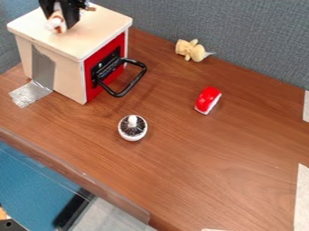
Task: Put the white stuffed toy on the top of the drawer
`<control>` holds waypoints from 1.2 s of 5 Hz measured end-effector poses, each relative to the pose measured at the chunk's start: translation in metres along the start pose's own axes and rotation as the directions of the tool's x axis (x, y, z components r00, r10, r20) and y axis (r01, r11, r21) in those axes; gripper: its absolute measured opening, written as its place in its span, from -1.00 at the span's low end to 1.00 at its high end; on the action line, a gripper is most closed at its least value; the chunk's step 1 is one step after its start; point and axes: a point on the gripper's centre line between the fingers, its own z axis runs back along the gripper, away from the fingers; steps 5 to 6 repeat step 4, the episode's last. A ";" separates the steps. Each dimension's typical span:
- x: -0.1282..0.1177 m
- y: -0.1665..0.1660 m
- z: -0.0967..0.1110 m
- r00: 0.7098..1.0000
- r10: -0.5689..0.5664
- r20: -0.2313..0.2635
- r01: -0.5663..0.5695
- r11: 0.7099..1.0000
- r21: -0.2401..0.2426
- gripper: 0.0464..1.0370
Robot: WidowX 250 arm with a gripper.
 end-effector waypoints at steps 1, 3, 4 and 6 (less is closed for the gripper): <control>0.001 0.004 0.002 1.000 -0.005 -0.009 0.005 1.000 -0.002 0.67; 0.008 0.002 0.027 0.999 -0.035 -0.028 0.034 0.999 -0.041 0.94; 0.009 -0.003 0.042 0.997 -0.068 -0.028 0.066 0.996 -0.053 0.93; 0.009 -0.003 0.042 0.997 -0.068 -0.028 0.066 0.996 -0.053 0.93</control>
